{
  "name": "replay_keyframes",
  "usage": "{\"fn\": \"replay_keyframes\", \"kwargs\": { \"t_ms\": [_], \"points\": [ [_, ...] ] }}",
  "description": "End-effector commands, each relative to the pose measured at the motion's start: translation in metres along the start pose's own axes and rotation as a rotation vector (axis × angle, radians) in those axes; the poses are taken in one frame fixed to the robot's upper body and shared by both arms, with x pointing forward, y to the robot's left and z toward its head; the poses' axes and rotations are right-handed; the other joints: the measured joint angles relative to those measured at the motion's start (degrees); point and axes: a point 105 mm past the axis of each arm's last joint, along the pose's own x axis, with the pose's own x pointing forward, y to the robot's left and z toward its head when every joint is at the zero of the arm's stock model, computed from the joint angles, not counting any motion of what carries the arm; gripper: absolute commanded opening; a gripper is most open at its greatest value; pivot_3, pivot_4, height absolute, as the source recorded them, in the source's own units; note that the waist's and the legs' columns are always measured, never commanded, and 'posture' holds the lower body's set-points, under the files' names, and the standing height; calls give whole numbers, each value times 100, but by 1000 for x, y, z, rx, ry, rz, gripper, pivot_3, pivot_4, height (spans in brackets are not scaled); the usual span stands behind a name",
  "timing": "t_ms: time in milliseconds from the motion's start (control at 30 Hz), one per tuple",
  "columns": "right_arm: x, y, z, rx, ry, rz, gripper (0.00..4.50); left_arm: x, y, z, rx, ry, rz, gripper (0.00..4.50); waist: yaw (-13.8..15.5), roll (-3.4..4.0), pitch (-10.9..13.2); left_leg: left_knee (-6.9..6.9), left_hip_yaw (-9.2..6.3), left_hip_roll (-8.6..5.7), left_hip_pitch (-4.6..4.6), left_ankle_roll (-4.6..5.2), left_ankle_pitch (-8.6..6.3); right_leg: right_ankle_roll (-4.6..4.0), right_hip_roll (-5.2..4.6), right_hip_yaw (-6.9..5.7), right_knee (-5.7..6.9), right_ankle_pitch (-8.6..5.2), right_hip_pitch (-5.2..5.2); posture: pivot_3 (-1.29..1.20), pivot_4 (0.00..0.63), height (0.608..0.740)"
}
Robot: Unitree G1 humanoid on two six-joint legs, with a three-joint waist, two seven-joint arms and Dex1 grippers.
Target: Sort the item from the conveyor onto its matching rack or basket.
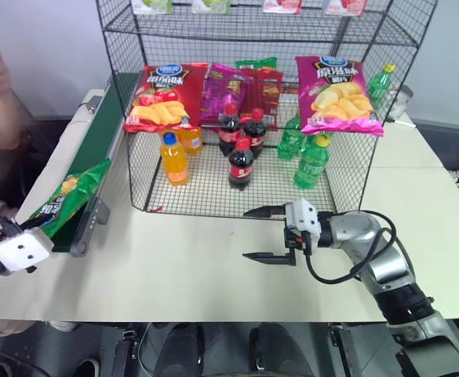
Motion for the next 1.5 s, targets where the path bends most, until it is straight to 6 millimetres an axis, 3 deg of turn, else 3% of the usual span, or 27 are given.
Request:
{"fn": "replay_keyframes", "kwargs": {
  "t_ms": [33,133,167,267,367,500,700,800,900,1133,1500],
  "points": [
    [0,-6,11,-50,-22,-21,4500,-1,28,16,-103,-77,125,36,0,0,0,1,0,0,0,0,0,0,0,0,0,0,0,0,150,739],
    [0,-7,10,-53,-20,-28,4500,-9,36,39,-300,-215,115,36,-2,-1,0,2,0,1,-2,0,0,0,-1,0,0,0,0,0,150,739],
    [0,-7,10,-53,-20,-29,4500,-18,38,50,-455,-273,65,36,-4,-1,0,3,-1,2,-3,0,0,0,-1,1,0,0,0,0,150,739],
    [-1,-10,10,-51,-26,-39,4500,-43,32,82,-773,-405,-164,36,-127,-3,4,1,-2,7,-7,-1,0,-1,-2,3,-1,0,-4,0,150,739],
    [-4,-15,16,-12,-71,-51,4500,-73,21,107,-1101,-428,-452,36,-173,-5,4,0,-8,8,-4,-2,0,-3,-3,0,-1,-1,-1,0,150,739],
    [-9,-15,24,94,-125,-25,4500,-91,16,133,-1266,-464,-643,36,-119,14,11,1,-8,2,14,-2,0,-4,-3,1,-1,-2,16,0,150,739],
    [-25,-7,36,369,-177,127,4500,-89,3,186,-1356,-596,-931,36,-84,15,12,3,-11,-2,25,-2,0,-7,-5,0,-7,-4,35,0,150,739],
    [-36,-7,53,553,-265,201,4500,-84,3,206,-1394,-691,-1018,36,-108,22,15,1,-11,0,29,-2,0,-9,-3,1,-7,-5,37,0,150,739],
    [-40,-7,64,625,-309,250,4500,-79,-5,222,-1396,-739,-1107,36,-131,23,16,-3,-11,0,28,-2,0,-10,-2,3,-8,-5,34,0,150,739],
    [-45,-1,97,717,-406,366,4500,-67,-14,230,-1384,-763,-1247,36,-120,25,16,-6,-6,-1,17,-1,0,-9,6,9,-9,-5,17,0,150,739],
    [-25,32,94,783,-325,456,4500,-57,-28,239,-1334,-793,-1386,36,-115,24,16,-1,-7,-1,-4,0,0,-7,17,9,-10,-5,2,0,150,739]
  ]
}}
